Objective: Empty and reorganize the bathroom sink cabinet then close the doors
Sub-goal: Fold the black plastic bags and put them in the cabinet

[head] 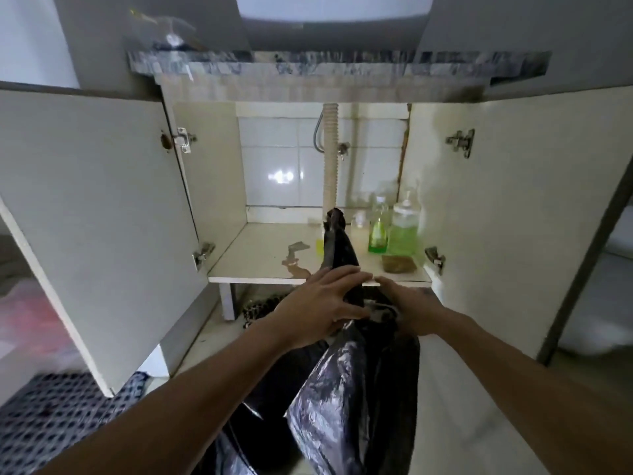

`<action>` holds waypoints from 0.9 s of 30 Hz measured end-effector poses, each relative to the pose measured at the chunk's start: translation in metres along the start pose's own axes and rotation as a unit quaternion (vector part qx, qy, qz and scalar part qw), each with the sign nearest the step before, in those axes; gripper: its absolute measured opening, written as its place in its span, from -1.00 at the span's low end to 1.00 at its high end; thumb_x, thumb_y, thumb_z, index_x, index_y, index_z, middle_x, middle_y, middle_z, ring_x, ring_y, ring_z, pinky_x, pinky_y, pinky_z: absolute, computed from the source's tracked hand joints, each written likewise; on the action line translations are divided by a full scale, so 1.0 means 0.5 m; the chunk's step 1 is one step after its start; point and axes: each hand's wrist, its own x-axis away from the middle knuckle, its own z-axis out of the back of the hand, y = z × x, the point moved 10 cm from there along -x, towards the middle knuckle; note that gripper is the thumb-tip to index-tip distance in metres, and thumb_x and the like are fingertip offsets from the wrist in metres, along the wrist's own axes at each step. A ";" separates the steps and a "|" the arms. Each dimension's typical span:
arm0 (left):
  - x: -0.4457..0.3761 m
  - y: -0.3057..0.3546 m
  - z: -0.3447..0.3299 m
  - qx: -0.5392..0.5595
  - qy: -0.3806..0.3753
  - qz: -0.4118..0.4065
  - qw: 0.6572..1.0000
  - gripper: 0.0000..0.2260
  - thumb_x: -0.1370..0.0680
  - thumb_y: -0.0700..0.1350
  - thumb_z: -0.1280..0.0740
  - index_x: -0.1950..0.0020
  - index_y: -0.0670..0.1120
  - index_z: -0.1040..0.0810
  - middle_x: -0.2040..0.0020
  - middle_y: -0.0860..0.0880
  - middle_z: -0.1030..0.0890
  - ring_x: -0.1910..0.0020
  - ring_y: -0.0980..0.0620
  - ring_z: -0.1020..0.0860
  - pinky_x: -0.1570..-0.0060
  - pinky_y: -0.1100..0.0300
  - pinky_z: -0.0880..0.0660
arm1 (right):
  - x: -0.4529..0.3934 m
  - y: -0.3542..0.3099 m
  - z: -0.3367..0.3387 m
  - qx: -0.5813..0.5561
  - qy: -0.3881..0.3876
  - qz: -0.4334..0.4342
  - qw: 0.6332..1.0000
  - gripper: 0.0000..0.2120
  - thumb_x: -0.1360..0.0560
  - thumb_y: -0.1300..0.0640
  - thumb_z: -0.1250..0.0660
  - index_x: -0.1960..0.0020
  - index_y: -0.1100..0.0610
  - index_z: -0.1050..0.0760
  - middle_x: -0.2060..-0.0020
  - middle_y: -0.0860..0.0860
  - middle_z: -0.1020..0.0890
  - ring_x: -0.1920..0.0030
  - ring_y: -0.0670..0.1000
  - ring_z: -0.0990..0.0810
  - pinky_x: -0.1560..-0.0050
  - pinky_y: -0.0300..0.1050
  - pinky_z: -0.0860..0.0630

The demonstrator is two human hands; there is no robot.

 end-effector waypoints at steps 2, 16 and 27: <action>0.012 -0.007 -0.004 0.007 0.007 0.003 1.000 -0.68 -0.37 -0.09 -0.50 -0.10 0.14 -0.65 -0.36 -0.14 -0.48 -0.34 -0.17 -0.44 -0.17 -0.11 -0.50 | -0.002 -0.015 -0.027 -0.012 -0.037 0.014 0.999 -0.36 -0.49 0.15 -0.37 -0.50 0.05 -0.19 -0.36 0.03 -0.43 -0.32 0.05 -0.43 0.09 -0.43 -0.21; 0.162 -0.195 -0.083 0.276 -0.218 0.340 0.872 -0.32 -0.50 -0.03 -0.40 -0.54 0.02 -0.15 -0.44 -0.07 -0.37 -0.19 -0.03 -0.48 -0.13 0.23 -0.36 | -0.019 -0.106 0.049 0.167 0.265 0.117 0.942 -0.78 -0.25 0.35 -0.43 0.15 0.15 -0.55 0.23 0.06 -0.57 0.21 0.12 -0.58 0.08 0.00 -0.50; 0.185 -0.173 -0.164 0.511 -0.182 0.436 0.718 -0.53 -0.50 -0.05 -0.41 -0.37 -0.05 -0.38 -0.29 -0.06 -0.51 -0.27 -0.03 -0.44 -0.34 0.03 -0.32 | 0.053 -0.254 0.053 0.180 0.313 0.251 0.898 -0.67 -0.04 0.42 -0.42 0.29 0.11 -0.50 0.35 -0.01 -0.54 0.41 -0.02 -0.50 0.35 -0.28 -0.23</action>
